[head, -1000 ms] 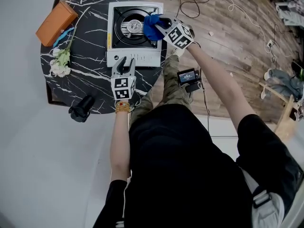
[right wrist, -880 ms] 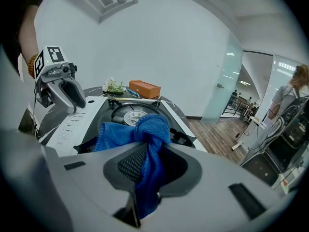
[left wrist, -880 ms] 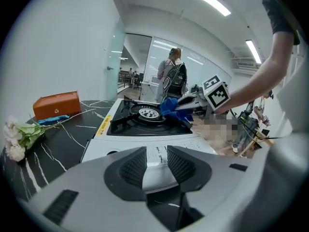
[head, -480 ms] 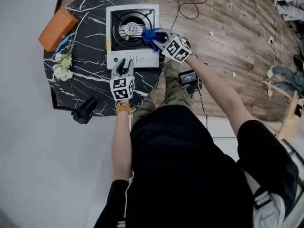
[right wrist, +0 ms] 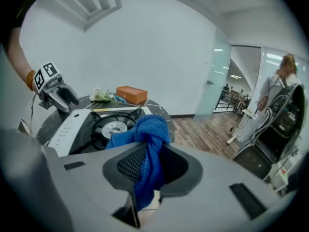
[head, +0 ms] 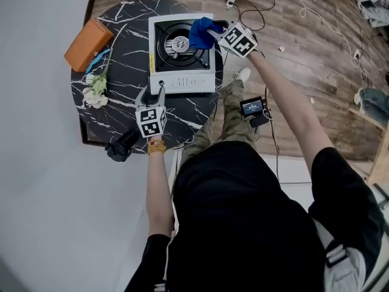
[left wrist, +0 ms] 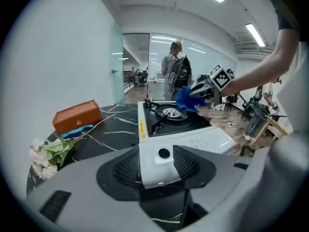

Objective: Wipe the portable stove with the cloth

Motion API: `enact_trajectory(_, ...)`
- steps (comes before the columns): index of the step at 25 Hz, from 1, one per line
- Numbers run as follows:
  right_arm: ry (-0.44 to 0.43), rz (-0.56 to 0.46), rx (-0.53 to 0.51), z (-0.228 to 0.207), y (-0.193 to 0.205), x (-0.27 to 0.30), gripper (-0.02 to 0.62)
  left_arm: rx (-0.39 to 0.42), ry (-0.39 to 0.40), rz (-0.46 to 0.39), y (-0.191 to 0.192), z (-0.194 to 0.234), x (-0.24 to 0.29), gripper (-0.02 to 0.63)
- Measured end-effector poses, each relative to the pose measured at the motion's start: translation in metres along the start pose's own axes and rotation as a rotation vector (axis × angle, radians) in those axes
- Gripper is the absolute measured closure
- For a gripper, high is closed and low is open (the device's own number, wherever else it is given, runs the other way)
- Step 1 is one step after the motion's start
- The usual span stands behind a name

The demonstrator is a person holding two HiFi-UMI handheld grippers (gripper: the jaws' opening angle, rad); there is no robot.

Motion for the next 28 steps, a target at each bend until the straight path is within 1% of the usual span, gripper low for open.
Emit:
enact_trajectory(1, 0.019, 0.039, -0.031, -0.01, -0.002, 0.006, 0.523, -0.013, -0.015, 0.019, 0.006, 0.008, 0.004, 0.397)
enact_trajectory(3, 0.028, 0.103, -0.096, -0.018, -0.001, 0.018, 0.523, -0.049, -0.026, 0.041, 0.015, 0.017, 0.01, 0.397)
enact_trajectory(4, 0.03, 0.117, -0.122, -0.018, 0.001, 0.023, 0.523, -0.071, -0.025, 0.039, 0.017, 0.019, 0.012, 0.393)
enact_trajectory(6, 0.043, 0.107, -0.138, -0.016, 0.006, 0.028, 0.523, -0.109, -0.023, 0.029, 0.016, 0.02, 0.015, 0.391)
enact_trajectory(8, 0.058, 0.084, -0.104, -0.013, 0.014, 0.025, 0.523, -0.138, -0.02, 0.026, 0.014, 0.019, 0.018, 0.394)
enact_trajectory(10, 0.058, 0.061, -0.061, -0.007, 0.021, 0.021, 0.531, -0.194, -0.002, 0.028, 0.014, 0.019, 0.022, 0.399)
enact_trajectory(12, 0.05, 0.047, -0.047, 0.001, 0.025, 0.019, 0.532, -0.248, 0.01, 0.033, 0.014, 0.019, 0.027, 0.399)
enact_trajectory(13, 0.045, 0.043, -0.046, 0.006, 0.026, 0.019, 0.534, -0.258, 0.011, 0.036, 0.014, 0.019, 0.028, 0.399)
enact_trajectory(18, 0.037, 0.036, -0.038, 0.032, 0.029, 0.01, 0.535, -0.267, 0.023, 0.053, 0.014, 0.018, 0.032, 0.396)
enact_trajectory(24, 0.037, 0.006, 0.018, 0.068, 0.037, 0.0, 0.537, -0.292, 0.03, 0.053, 0.014, 0.018, 0.037, 0.391)
enact_trajectory(26, 0.022, -0.002, 0.036, 0.083, 0.041, -0.004, 0.537, -0.302, 0.031, 0.052, 0.016, 0.018, 0.036, 0.39)
enact_trajectory(28, -0.014, -0.018, 0.09, 0.098, 0.046, -0.007, 0.537, -0.31, 0.029, 0.053, 0.018, 0.018, 0.036, 0.385)
Point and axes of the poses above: the fingertips, and each gripper's own axes: x forward along the fingers, z to its left, y out of its underside, the point moved 6 cm from there along -x, backward along the fingers, and after that the axes turned 8 degrees about -y, right-handed, at the moved point
